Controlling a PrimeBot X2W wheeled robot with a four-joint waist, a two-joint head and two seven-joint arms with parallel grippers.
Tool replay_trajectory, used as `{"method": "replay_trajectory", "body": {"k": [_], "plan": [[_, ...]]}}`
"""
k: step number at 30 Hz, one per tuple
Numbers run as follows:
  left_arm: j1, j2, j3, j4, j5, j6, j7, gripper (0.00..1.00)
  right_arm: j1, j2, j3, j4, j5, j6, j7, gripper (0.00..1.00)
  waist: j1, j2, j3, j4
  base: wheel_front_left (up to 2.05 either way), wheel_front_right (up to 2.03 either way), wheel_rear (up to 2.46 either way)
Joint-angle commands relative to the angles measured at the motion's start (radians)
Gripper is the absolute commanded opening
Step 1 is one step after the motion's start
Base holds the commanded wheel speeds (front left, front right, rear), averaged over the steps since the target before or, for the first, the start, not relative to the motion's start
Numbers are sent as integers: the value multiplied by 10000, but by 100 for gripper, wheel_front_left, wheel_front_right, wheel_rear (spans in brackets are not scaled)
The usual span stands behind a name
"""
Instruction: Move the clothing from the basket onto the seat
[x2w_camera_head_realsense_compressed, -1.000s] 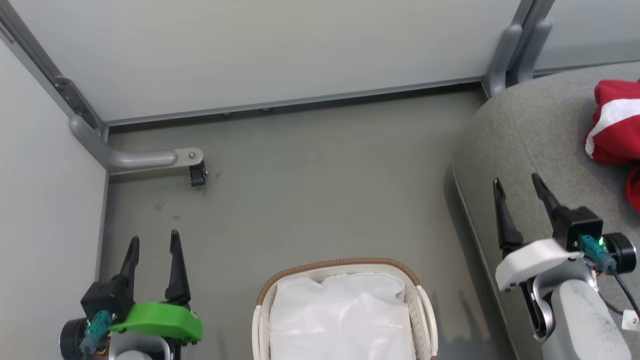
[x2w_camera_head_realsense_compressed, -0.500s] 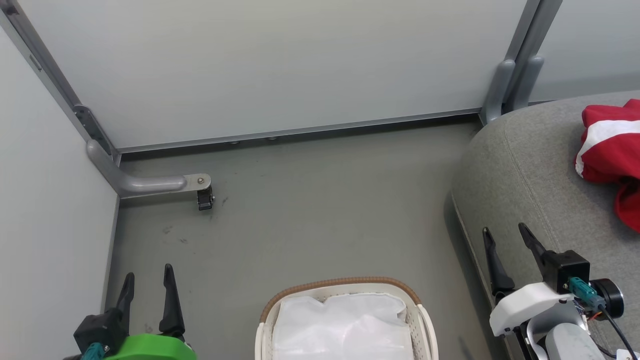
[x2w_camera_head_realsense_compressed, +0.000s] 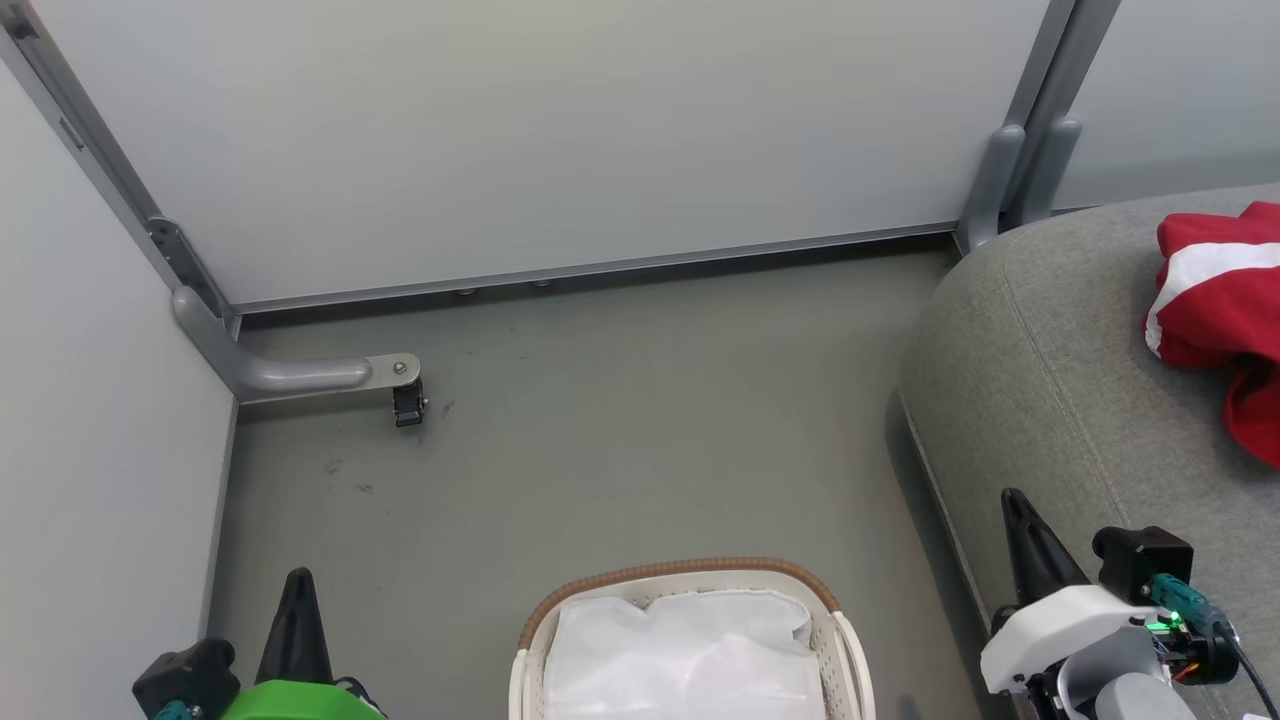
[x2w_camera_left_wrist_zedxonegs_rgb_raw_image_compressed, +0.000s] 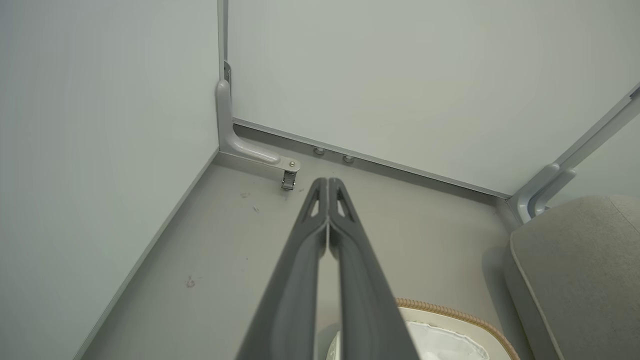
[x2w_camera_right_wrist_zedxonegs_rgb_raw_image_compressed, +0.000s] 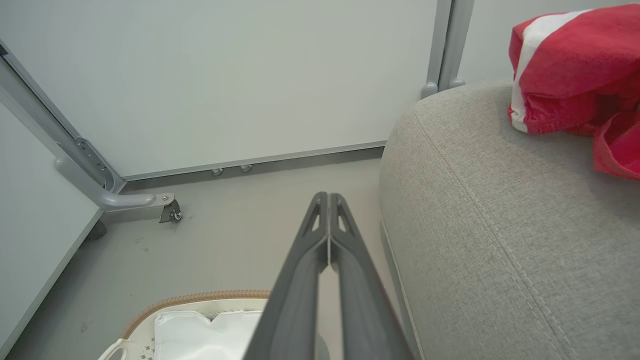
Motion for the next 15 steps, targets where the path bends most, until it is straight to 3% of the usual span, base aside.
{"method": "replay_trajectory", "body": {"k": [1, 15], "plan": [[-191, 30, 60, -188, -457, -47, 85, 0, -176, -56, -55, -225, 526, -1, 96, 0, 1, 0, -4, -3, 0, 0, 0], [-384, 43, 190, -420, -2660, -120, 676, 0, -55, -76, -65, -607, 3143, -2, 633, 0, 1, 0, -40, -30, 0, 0, 0]]}}
